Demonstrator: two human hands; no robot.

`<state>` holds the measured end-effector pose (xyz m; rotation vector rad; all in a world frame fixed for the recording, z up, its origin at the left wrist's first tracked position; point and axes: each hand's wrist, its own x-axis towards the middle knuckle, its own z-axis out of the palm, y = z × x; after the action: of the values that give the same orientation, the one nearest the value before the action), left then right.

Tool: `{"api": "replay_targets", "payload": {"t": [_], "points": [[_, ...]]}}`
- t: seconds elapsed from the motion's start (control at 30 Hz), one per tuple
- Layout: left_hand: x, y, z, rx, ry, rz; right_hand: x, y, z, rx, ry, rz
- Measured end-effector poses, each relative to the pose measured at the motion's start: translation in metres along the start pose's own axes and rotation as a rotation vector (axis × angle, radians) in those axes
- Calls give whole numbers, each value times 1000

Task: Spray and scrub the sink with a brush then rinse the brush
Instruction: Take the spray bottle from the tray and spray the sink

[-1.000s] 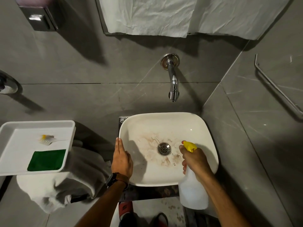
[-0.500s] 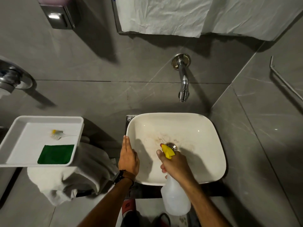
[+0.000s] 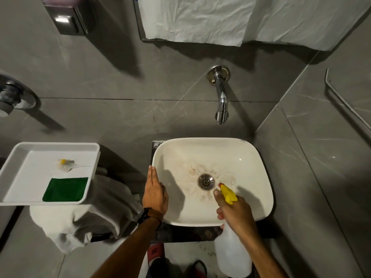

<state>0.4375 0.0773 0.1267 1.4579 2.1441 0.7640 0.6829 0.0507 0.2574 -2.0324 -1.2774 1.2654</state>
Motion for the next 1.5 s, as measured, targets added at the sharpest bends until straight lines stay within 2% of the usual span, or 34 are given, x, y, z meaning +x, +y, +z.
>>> {"api": "replay_targets", "payload": {"t": [0.2, 0.33, 0.67, 0.83, 1.0, 1.33, 1.5], "points": [[0, -1, 1, 10, 10, 10, -7, 20, -1, -53, -4, 3], [1, 0, 0, 13, 7, 3, -17, 28, 3, -97, -70, -50], [1, -3, 2, 21, 6, 18, -9, 43, -15, -116, 116, 54], [-1, -3, 3, 20, 11, 26, -1, 53, -44, -194, 122, 115], [0, -3, 2, 36, 7, 30, 0, 62, -62, -140, 173, 176], [0, 3, -1, 43, 13, 27, -4, 72, -52, -165, 111, 189], [1, -1, 0, 37, 14, 18, -10, 67, -22, -219, 3, 88]]}}
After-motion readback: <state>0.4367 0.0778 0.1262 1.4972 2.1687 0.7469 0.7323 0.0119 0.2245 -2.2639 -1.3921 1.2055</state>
